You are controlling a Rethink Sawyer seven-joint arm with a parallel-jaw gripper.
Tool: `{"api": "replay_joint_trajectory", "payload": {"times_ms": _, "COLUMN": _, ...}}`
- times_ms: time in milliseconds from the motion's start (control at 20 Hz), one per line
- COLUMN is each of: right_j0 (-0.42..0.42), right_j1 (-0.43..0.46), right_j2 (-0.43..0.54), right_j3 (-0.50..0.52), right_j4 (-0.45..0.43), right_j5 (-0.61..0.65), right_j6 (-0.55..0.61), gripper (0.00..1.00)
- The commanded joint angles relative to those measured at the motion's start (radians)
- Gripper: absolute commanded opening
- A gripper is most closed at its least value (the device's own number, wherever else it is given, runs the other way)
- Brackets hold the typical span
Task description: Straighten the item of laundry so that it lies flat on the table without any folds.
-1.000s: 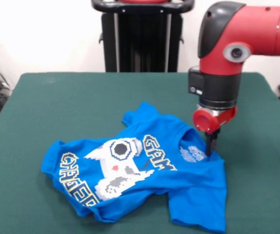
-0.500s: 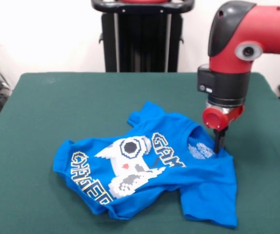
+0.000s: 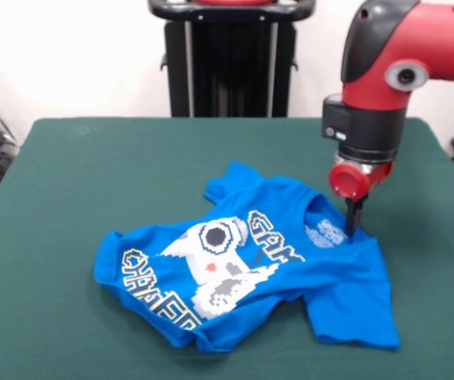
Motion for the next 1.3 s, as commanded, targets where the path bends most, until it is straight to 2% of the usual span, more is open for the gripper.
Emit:
{"api": "replay_joint_trajectory", "payload": {"times_ms": 50, "right_j0": 0.046, "right_j1": 0.006, "right_j2": 0.155, "right_j3": 0.09, "right_j4": 0.015, "right_j5": -0.168, "right_j6": 0.41, "gripper": 0.0}}
{"api": "replay_joint_trajectory", "payload": {"times_ms": 600, "right_j0": 0.078, "right_j1": -0.004, "right_j2": 0.155, "right_j3": 0.113, "right_j4": 0.023, "right_j5": -0.201, "right_j6": 0.445, "gripper": 0.0}}
{"api": "replay_joint_trajectory", "payload": {"times_ms": 900, "right_j0": 0.099, "right_j1": -0.036, "right_j2": 0.179, "right_j3": 0.146, "right_j4": 0.036, "right_j5": -0.211, "right_j6": 0.372, "gripper": 0.0}}
{"api": "replay_joint_trajectory", "payload": {"times_ms": 1300, "right_j0": 0.116, "right_j1": -0.055, "right_j2": 0.204, "right_j3": 0.17, "right_j4": 0.031, "right_j5": -0.21, "right_j6": 0.351, "gripper": 0.0}}
